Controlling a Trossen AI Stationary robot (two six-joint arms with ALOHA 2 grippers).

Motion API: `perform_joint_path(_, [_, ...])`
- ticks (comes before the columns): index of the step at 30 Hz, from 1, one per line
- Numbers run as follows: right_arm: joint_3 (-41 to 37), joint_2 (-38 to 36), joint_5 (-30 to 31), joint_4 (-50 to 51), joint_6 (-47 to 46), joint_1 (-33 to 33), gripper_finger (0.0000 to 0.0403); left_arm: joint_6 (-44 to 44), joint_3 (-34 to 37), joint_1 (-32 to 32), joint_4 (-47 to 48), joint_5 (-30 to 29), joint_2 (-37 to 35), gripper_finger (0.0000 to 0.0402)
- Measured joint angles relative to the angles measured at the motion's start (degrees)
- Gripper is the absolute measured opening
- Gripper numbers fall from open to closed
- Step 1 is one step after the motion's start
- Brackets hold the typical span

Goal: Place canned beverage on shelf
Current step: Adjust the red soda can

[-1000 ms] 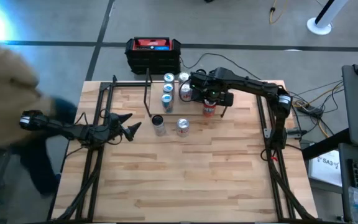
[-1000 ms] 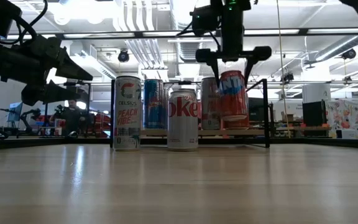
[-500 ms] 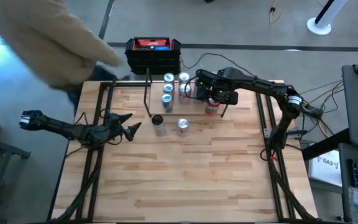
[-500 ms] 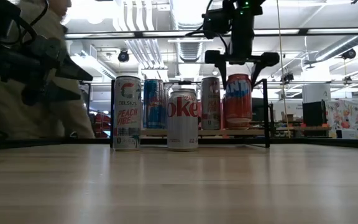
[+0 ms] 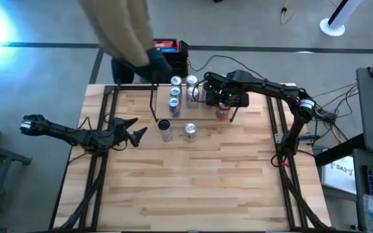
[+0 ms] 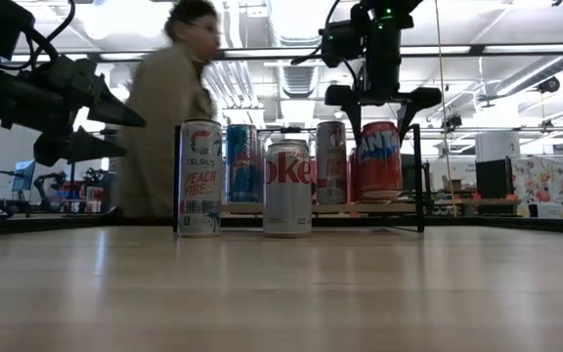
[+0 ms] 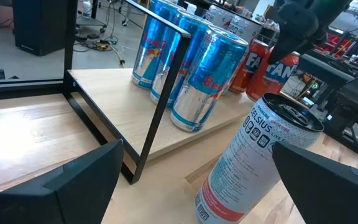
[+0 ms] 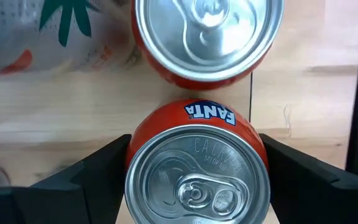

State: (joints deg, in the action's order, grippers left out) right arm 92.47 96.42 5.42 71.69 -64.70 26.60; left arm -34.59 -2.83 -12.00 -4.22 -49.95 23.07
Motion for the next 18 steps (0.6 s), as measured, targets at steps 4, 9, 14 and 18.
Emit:
perform_joint_path(4, [0.00, 0.00, 1.08, -0.03, 1.16, 0.01, 0.0299, -0.01, 0.00, 0.01, -0.01, 0.00, 0.00, 0.0398])
perform_joint_path(9, [-0.02, 0.00, 1.62, -0.03, 3.18, 0.06, 0.0299, -0.01, 0.00, -0.01, 0.00, 0.00, 0.00, 0.0398])
perform_joint_path(14, [0.00, 0.02, 1.89, -0.01, 5.54, 0.06, 0.0299, -0.02, 0.00, 0.01, 0.01, 0.00, 0.00, 0.0398])
perform_joint_path(18, [-0.01, 0.02, 2.07, 0.01, 7.13, 0.06, 0.0299, -0.01, 0.00, -0.01, 0.01, 0.00, 0.00, 0.0398])
